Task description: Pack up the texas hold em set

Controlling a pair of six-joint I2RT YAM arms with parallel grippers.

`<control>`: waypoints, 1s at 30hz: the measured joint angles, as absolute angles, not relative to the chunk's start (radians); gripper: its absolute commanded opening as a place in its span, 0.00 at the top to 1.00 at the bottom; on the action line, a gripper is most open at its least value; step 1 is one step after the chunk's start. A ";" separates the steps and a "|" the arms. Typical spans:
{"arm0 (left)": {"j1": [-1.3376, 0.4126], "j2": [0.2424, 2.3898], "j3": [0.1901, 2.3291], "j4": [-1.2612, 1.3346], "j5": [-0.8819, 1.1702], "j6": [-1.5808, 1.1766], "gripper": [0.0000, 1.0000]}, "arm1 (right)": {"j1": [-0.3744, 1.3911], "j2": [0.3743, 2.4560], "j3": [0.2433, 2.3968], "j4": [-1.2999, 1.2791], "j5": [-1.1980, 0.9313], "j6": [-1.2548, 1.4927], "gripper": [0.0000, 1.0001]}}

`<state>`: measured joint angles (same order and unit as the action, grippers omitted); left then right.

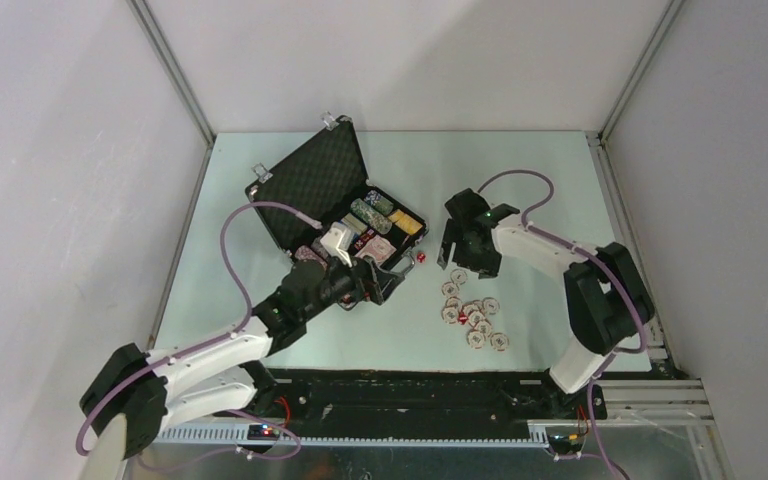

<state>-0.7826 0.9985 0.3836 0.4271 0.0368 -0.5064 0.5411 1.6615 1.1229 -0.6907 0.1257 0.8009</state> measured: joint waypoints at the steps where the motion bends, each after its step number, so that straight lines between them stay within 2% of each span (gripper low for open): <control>1: -0.783 0.994 0.391 0.422 0.033 -0.505 0.00 | 0.542 1.682 1.123 -0.696 0.140 0.801 0.16; 14: -0.783 0.911 0.400 0.295 -0.052 -0.406 0.00 | 0.580 1.872 1.214 -0.741 0.227 0.821 0.33; 17: -0.783 0.910 0.400 0.281 -0.066 -0.380 0.00 | 0.582 1.883 1.224 -0.738 0.219 0.823 0.43; 20: -0.783 0.910 0.400 0.284 -0.073 -0.356 0.00 | 0.582 1.890 1.227 -0.720 0.189 0.821 0.57; 22: -0.783 0.912 0.400 0.292 -0.075 -0.344 0.00 | 0.581 1.896 1.232 -0.713 0.172 0.820 0.62; 30: -0.783 0.912 0.396 0.301 -0.078 -0.307 0.00 | 0.580 1.893 1.234 -0.706 0.156 0.815 0.66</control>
<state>-0.7834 0.9115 0.3962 0.3008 -0.0776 -0.3069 0.5804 1.8935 1.2335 -0.7055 0.1562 0.8150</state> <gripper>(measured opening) 0.996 0.421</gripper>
